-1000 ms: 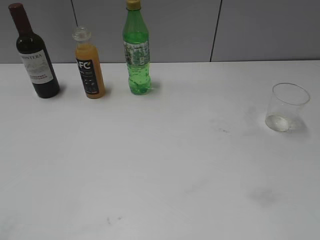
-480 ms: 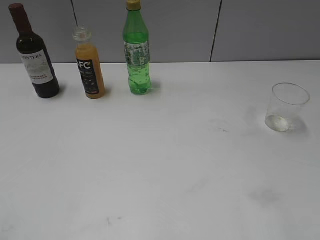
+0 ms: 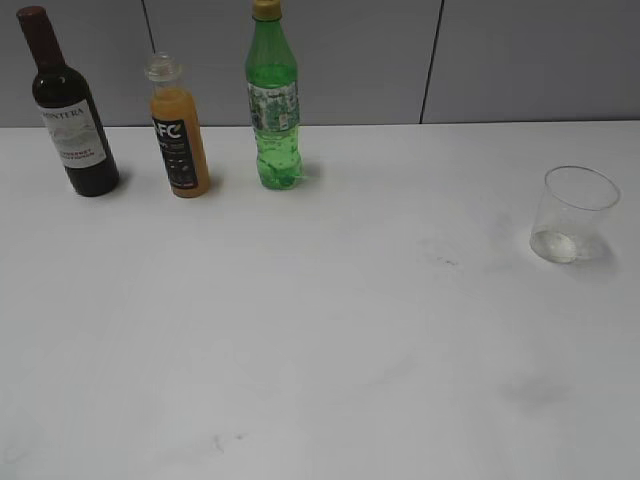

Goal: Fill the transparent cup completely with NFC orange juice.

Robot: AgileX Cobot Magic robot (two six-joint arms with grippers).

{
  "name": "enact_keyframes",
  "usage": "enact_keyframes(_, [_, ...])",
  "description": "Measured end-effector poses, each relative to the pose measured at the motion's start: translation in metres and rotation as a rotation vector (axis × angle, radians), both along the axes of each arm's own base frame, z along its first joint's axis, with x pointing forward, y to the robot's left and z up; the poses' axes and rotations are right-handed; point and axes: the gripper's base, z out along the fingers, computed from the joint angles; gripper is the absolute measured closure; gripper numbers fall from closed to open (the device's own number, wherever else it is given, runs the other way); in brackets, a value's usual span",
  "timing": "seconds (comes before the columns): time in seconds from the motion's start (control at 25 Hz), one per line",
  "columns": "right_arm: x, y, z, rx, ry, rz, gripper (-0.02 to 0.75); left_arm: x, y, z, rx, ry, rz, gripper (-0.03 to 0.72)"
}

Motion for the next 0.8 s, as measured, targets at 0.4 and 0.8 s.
enact_keyframes(0.4, [0.040, 0.007, -0.019, -0.016, -0.046, 0.064, 0.142, 0.000, 0.000, 0.000, 0.000, 0.000, 0.000, 0.453])
enact_keyframes(0.8, [0.057, 0.014, -0.079, 0.040, 0.075, 0.133, 0.142, 0.000, 0.000, 0.000, 0.000, 0.000, 0.000, 0.453])
